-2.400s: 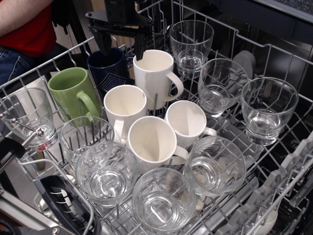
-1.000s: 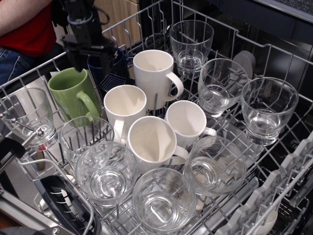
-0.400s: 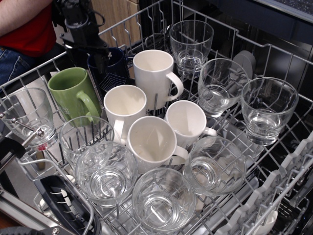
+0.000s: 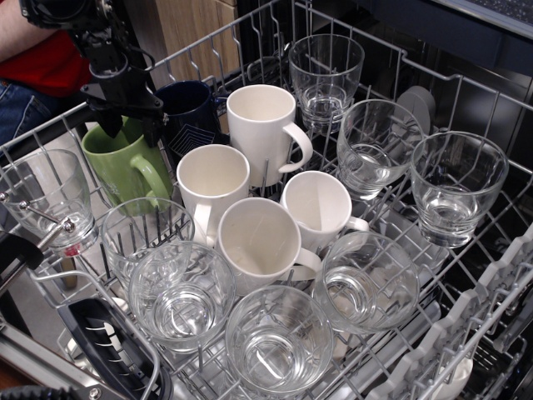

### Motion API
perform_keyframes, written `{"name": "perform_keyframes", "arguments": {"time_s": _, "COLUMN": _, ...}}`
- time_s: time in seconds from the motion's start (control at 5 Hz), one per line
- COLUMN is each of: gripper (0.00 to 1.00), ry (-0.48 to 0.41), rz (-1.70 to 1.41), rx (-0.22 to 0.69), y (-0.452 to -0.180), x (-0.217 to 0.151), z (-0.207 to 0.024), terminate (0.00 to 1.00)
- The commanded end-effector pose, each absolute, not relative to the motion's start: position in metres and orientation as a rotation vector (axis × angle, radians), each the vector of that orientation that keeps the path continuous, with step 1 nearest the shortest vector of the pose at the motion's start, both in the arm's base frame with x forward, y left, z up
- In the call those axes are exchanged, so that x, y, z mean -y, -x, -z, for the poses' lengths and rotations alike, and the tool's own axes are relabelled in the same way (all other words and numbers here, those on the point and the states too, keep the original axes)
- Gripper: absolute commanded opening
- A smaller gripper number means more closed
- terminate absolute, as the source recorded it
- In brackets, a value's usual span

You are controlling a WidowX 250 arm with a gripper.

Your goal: Pick up green mug

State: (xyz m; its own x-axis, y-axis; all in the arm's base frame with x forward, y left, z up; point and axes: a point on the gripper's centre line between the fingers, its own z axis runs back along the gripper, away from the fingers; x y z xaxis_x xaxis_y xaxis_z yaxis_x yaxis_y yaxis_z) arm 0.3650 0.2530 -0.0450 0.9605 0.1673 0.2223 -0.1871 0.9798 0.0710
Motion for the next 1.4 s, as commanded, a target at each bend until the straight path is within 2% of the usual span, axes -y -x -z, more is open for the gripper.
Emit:
{"name": "perform_keyframes", "arguments": {"time_s": 0.0, "gripper": 1.00, "ry": -0.141, "rz": -0.175, "rx": 0.245, "y": -0.363, "x": -0.248, "z": 0.045, "terminate": 0.00}}
{"name": "perform_keyframes", "arguments": {"time_s": 0.2, "gripper": 0.00, "ry": -0.163, "rz": -0.194, "rx": 0.220, "y": -0.361, "x": -0.242, "z": 0.051, "terminate": 0.00}}
{"name": "perform_keyframes", "arguments": {"time_s": 0.6, "gripper": 0.00, "ry": -0.162, "rz": -0.230, "rx": 0.178, "y": -0.361, "x": -0.230, "z": 0.036, "terminate": 0.00}}
{"name": "perform_keyframes", "arguments": {"time_s": 0.8, "gripper": 0.00, "ry": -0.151, "rz": -0.238, "rx": 0.200, "y": -0.363, "x": -0.228, "z": 0.023, "terminate": 0.00}}
{"name": "perform_keyframes", "arguments": {"time_s": 1.2, "gripper": 0.00, "ry": -0.172, "rz": -0.208, "rx": 0.221, "y": -0.373, "x": -0.229, "z": -0.028, "terminate": 0.00}}
